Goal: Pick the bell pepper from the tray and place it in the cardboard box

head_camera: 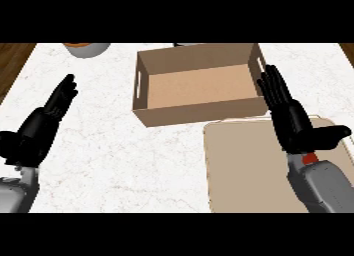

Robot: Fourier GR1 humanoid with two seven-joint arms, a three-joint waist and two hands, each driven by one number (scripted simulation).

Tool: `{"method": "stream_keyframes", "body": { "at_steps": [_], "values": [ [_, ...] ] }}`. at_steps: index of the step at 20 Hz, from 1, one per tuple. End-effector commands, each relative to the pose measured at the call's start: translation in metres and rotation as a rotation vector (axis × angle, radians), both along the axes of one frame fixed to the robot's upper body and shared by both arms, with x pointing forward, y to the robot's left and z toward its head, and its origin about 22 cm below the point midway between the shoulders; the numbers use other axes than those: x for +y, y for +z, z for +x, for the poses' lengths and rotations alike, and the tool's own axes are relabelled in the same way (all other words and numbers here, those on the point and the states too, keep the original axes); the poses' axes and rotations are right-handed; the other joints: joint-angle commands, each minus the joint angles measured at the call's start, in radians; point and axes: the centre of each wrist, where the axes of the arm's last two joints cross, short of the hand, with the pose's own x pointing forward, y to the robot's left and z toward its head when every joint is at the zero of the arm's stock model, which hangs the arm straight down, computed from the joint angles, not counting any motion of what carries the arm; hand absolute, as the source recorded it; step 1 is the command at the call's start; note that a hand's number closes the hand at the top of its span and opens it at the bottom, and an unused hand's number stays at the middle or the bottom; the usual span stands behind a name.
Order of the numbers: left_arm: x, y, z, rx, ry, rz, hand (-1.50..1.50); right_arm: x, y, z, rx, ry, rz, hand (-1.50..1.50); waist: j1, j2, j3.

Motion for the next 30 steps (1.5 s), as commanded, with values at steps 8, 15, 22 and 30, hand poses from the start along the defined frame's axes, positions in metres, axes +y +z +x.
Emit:
{"method": "stream_keyframes", "body": {
  "at_steps": [8, 15, 22, 30],
  "values": [
    [0.060, -0.024, -0.011, 0.133, 0.261, 0.188, 0.00, -0.037, 0.075, 0.009, -0.229, 0.659, -0.657, -1.50, 0.084, -0.033, -0.034],
    [0.068, -0.035, -0.008, 0.129, 0.352, 0.198, 0.00, -0.125, 0.006, -0.008, -0.082, 0.949, -0.363, -1.50, 0.042, 0.033, -0.016],
    [0.060, -0.042, -0.004, 0.115, 0.345, 0.198, 0.00, -0.152, 0.056, 0.018, -0.289, 0.962, -0.633, -1.50, 0.062, 0.027, -0.017],
    [0.069, -0.039, -0.001, 0.123, 0.332, 0.232, 0.00, -0.152, 0.059, 0.023, -0.338, 1.166, -1.095, -1.50, 0.084, 0.020, -0.023]
  ]
}}
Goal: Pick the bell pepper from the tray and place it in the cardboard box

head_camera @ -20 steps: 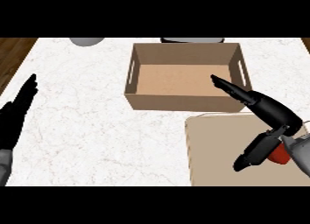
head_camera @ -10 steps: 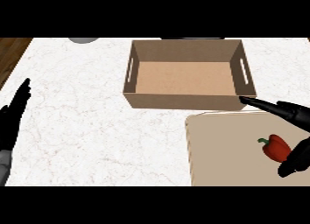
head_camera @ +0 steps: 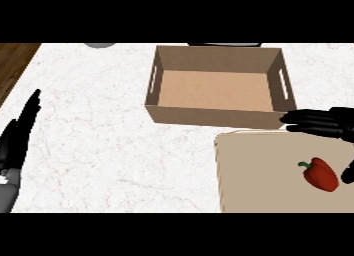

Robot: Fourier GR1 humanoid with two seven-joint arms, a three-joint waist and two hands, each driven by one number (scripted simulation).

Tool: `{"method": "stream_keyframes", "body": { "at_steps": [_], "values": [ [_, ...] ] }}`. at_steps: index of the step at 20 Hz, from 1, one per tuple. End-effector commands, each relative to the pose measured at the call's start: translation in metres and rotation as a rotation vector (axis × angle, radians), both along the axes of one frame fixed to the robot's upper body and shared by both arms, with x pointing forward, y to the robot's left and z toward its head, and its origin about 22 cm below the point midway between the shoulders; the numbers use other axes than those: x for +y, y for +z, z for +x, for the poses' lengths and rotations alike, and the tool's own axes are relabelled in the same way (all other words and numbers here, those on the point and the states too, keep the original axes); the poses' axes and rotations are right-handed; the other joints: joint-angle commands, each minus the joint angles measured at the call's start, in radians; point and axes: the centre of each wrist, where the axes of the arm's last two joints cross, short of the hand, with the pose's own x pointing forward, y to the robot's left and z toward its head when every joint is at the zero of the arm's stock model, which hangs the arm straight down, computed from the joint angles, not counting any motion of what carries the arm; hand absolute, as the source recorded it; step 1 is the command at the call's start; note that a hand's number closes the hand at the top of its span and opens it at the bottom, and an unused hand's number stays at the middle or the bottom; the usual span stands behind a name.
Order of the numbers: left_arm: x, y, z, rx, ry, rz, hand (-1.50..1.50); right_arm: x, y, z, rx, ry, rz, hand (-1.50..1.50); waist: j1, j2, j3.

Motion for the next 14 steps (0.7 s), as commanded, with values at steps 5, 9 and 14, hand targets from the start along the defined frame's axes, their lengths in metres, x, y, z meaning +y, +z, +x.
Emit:
{"method": "stream_keyframes", "body": {
  "at_steps": [5, 9, 14],
  "values": [
    [0.010, -0.012, 0.003, 0.004, 0.021, 0.005, 0.00, -0.004, -0.009, 0.016, -0.004, 0.296, -0.309, -1.50, -0.020, -0.008, -0.005],
    [0.010, -0.013, 0.004, 0.008, 0.024, 0.007, 0.00, 0.015, -0.043, 0.030, -0.003, 0.337, -0.370, -1.50, -0.023, -0.010, -0.004],
    [0.010, -0.016, 0.001, 0.023, 0.052, 0.024, 0.00, 0.024, -0.057, 0.046, -0.038, 0.363, -0.443, -1.50, -0.045, -0.019, -0.005]
  ]
}}
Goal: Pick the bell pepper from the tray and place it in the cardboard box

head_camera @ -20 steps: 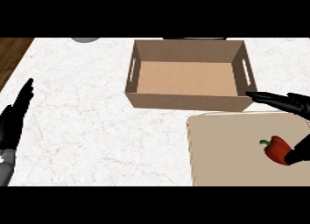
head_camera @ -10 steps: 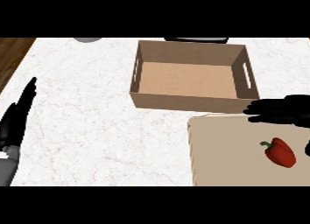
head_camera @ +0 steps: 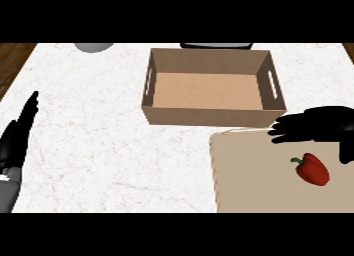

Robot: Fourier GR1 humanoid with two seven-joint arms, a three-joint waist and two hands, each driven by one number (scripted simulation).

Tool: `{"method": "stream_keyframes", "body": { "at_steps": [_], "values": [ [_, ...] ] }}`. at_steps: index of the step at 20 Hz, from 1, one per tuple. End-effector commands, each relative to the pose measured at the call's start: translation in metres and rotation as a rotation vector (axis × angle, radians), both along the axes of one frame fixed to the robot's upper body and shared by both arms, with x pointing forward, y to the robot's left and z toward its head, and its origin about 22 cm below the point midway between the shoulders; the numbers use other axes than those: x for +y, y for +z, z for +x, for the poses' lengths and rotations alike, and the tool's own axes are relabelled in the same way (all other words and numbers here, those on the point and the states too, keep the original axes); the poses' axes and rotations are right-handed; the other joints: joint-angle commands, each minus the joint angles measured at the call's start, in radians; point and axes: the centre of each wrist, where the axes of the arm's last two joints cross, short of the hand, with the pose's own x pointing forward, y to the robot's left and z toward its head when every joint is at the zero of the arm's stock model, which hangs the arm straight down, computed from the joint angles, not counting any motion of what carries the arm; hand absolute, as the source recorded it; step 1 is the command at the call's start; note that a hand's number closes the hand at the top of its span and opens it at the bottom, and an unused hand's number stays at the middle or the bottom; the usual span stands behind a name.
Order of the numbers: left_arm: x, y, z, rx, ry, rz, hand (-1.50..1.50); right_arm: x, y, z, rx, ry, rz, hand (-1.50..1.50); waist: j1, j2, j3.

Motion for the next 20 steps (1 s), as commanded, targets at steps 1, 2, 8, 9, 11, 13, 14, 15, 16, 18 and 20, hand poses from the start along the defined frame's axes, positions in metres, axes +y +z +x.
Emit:
{"method": "stream_keyframes", "body": {
  "at_steps": [1, 2, 8, 9, 11, 13, 14, 15, 16, 18, 20],
  "values": [
    [0.012, 0.003, 0.002, -0.002, 0.013, 0.003, 0.00, -0.001, -0.014, 0.015, 0.068, 0.100, -0.007, -1.50, -0.016, -0.002, 0.002],
    [0.000, -0.011, -0.011, 0.002, 0.023, -0.004, 0.00, 0.003, -0.013, 0.017, 0.055, 0.120, 0.004, -1.50, -0.010, -0.003, 0.002],
    [0.016, 0.014, -0.001, 0.011, 0.024, 0.011, 0.00, 0.008, -0.036, 0.016, 0.064, 0.127, -0.008, -1.50, -0.028, -0.006, 0.002],
    [0.020, 0.008, -0.010, 0.003, 0.028, 0.005, 0.00, 0.010, -0.034, 0.020, 0.078, 0.125, -0.013, -1.50, -0.023, -0.006, 0.002],
    [0.018, 0.005, -0.024, 0.013, 0.017, -0.010, 0.00, -0.003, -0.044, 0.012, 0.085, 0.131, -0.002, -1.50, -0.016, -0.007, 0.003],
    [-0.001, 0.014, 0.001, 0.007, 0.017, -0.009, 0.00, 0.007, -0.038, 0.019, 0.115, 0.133, 0.021, -1.50, -0.027, -0.006, 0.002],
    [0.002, 0.003, 0.005, 0.003, 0.019, 0.006, 0.00, 0.034, -0.037, 0.026, 0.113, 0.165, 0.016, -1.50, -0.032, -0.005, 0.001],
    [0.000, 0.007, -0.002, 0.011, 0.024, -0.004, 0.00, 0.013, -0.023, 0.023, 0.147, 0.173, 0.033, -1.50, -0.030, -0.008, 0.002],
    [0.006, -0.022, -0.019, 0.023, 0.020, -0.012, 0.00, 0.005, -0.040, 0.012, 0.148, 0.174, 0.014, -1.50, -0.030, -0.006, 0.001],
    [0.015, -0.003, -0.012, 0.017, 0.040, 0.007, 0.00, 0.017, -0.026, 0.014, 0.167, 0.195, 0.030, -1.50, -0.040, -0.011, 0.000],
    [0.017, -0.004, -0.016, 0.015, 0.042, -0.001, 0.00, 0.020, -0.032, 0.007, 0.171, 0.228, 0.052, -1.50, -0.039, -0.011, 0.001]
  ]
}}
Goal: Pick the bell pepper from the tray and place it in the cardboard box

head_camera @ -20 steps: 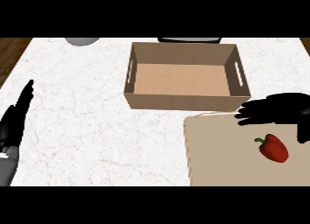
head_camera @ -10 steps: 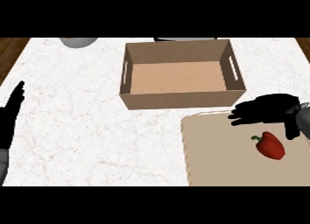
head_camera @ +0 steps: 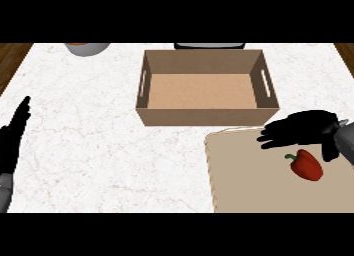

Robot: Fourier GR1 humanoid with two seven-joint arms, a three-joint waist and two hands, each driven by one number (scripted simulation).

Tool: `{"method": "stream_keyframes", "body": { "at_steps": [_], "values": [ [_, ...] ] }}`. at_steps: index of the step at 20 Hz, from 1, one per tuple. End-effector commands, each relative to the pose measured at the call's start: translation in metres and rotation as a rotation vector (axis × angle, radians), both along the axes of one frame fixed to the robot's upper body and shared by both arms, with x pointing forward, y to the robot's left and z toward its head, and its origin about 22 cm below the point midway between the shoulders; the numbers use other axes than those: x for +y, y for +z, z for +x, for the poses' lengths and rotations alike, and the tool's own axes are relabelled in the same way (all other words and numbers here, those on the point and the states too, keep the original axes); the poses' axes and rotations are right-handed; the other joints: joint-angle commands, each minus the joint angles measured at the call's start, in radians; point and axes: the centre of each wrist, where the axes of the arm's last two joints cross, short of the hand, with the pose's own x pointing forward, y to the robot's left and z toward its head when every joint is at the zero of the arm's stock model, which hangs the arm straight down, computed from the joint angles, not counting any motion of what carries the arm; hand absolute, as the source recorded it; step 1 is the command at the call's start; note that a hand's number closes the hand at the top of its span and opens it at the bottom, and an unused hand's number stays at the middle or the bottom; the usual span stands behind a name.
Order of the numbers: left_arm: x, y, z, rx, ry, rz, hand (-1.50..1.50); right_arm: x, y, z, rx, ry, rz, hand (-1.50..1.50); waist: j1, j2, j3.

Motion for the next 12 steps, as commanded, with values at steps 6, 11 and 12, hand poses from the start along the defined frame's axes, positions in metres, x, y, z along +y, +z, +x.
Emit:
{"method": "stream_keyframes", "body": {
  "at_steps": [6, 11, 12],
  "values": [
    [0.008, 0.008, 0.005, -0.005, 0.000, 0.010, 0.00, -0.004, -0.004, -0.011, 0.123, 0.130, 0.043, -1.50, -0.003, 0.001, 0.001],
    [0.009, -0.004, -0.001, -0.009, 0.000, 0.007, 0.00, -0.008, -0.018, -0.029, 0.060, 0.100, -0.052, -1.50, -0.007, 0.000, 0.001],
    [-0.001, -0.012, -0.014, 0.002, 0.009, 0.007, 0.00, -0.004, -0.019, -0.037, 0.060, 0.089, -0.064, -1.50, -0.008, -0.002, 0.001]
  ]
}}
